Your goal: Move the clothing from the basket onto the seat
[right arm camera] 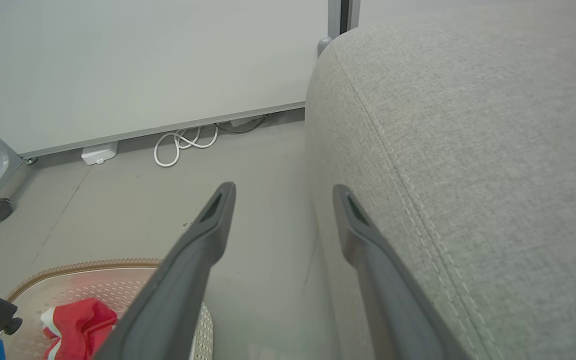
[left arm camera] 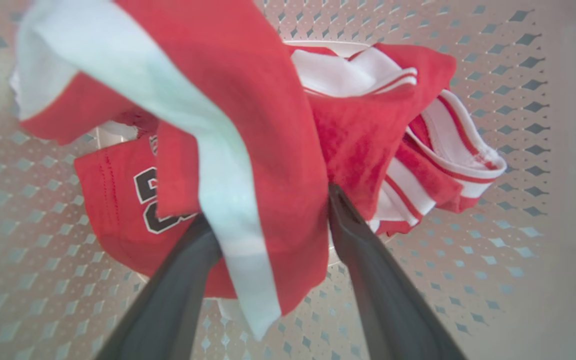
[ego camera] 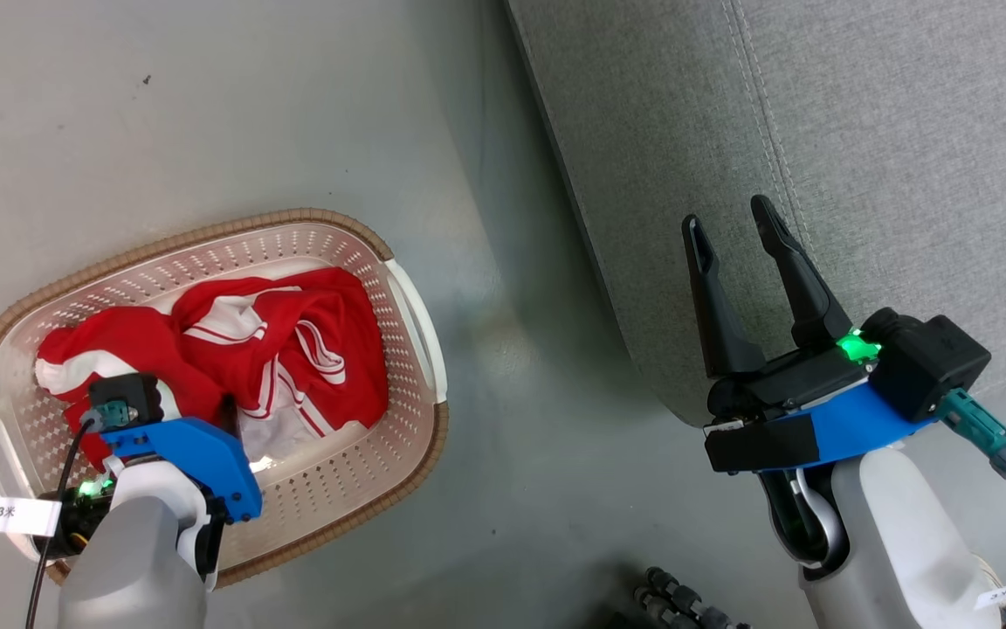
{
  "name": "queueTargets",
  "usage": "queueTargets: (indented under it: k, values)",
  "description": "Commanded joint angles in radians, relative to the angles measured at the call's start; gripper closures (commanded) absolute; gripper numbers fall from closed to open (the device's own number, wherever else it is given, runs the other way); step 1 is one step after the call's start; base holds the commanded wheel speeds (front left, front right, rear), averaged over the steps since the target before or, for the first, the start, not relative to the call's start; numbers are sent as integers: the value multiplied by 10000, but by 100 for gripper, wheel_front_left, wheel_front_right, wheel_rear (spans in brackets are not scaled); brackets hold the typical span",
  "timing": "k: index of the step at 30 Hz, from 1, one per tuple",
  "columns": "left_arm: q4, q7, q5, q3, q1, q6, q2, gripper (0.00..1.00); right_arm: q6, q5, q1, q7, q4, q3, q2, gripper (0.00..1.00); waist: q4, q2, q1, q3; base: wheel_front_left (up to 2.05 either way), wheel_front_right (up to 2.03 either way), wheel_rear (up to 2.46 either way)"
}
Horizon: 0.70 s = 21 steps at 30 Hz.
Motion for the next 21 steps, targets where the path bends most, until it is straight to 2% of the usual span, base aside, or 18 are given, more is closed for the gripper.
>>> queueTargets:
  k: [1,5,6,7,8,9,21]
  values:
    - [73,-7,-63,-14,-255,51,9,0,19,45,-172,-6,-45,10,-18,0,-16,1,-1,54,0,0,0]
    - [287,128,33,-144,-469,159,26,0,19,57,-195,-6,-58,8,-18,0,-29,1,-1,145,0,0,0]
    - [319,128,28,-181,-516,181,30,11,19,62,-204,-6,-60,11,-18,0,-32,1,-1,164,0,0,0]
    - [344,92,47,-207,-554,214,42,50,19,76,-211,-6,-60,14,-18,0,-33,1,-1,179,0,0,0]
    - [374,68,69,-236,-578,260,50,68,19,84,-218,-6,-56,15,-18,0,-32,1,-1,190,0,0,0]
    - [408,45,85,-261,-601,283,50,100,19,85,-225,-6,-53,16,-18,0,-31,1,-1,198,0,0,0]
    - [668,-112,-54,-455,-689,230,-54,100,19,1,-235,-6,28,-9,-18,0,84,1,-1,59,0,0,0]
